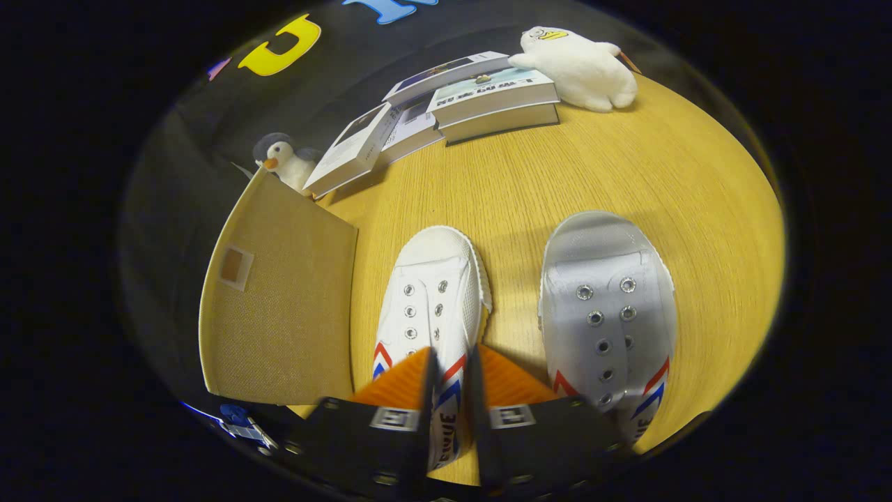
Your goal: Open the storage box then place both shoes into the box .Put the left shoe in first, then the right shoe, with the right side of both shoes facing outward in a uniform manner.
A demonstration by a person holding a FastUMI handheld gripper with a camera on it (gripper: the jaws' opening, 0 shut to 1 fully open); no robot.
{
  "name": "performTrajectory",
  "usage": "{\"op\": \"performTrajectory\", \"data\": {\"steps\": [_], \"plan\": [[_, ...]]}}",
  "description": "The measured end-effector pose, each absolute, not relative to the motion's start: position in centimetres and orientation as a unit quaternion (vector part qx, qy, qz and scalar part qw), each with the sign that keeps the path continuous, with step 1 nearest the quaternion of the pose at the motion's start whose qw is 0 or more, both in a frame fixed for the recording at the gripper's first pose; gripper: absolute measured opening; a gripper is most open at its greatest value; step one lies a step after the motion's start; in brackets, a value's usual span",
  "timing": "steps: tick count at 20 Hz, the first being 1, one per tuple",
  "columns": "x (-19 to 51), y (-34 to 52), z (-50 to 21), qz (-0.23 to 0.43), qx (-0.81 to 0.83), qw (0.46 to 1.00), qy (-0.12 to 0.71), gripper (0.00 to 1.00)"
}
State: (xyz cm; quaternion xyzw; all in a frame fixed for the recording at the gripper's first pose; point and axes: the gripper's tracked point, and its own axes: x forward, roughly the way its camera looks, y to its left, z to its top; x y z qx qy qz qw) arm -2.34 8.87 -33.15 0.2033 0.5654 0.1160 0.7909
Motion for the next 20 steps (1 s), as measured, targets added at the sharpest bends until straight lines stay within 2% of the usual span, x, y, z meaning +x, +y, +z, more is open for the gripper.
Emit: {"op": "performTrajectory", "data": {"steps": [1, 10, 20], "plan": [[-2.3, 9.7, -33.7, 0.11, 0.221, 0.782, 0.572, 0.07], [-2.2, 10.9, -29.9, 0.117, 0.276, 0.767, 0.567, 0.07], [1.1, 13.7, -18.4, 0.153, 0.311, 0.791, 0.503, 0.07]]}}
